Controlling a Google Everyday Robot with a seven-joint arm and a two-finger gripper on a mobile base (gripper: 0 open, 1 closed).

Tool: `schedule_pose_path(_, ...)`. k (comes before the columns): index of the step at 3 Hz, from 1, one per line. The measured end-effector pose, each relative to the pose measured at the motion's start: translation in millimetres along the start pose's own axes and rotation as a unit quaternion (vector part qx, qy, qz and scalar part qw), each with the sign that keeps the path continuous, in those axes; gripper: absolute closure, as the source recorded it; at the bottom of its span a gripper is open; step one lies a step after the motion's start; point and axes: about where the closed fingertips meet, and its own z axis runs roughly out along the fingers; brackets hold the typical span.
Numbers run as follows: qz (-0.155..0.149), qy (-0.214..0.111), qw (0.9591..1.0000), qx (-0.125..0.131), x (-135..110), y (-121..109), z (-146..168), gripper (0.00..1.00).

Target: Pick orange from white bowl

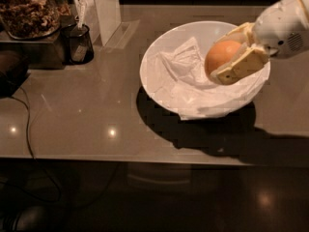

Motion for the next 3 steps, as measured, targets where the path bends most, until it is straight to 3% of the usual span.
schedule_pose_path(2,0.046,-0.033,0.9958,0.072,24.6,41.5,-55.6,1.00)
schedule_pose_path(3,0.049,-0.033,0.9955,0.075,26.9,42.9,-58.4,1.00)
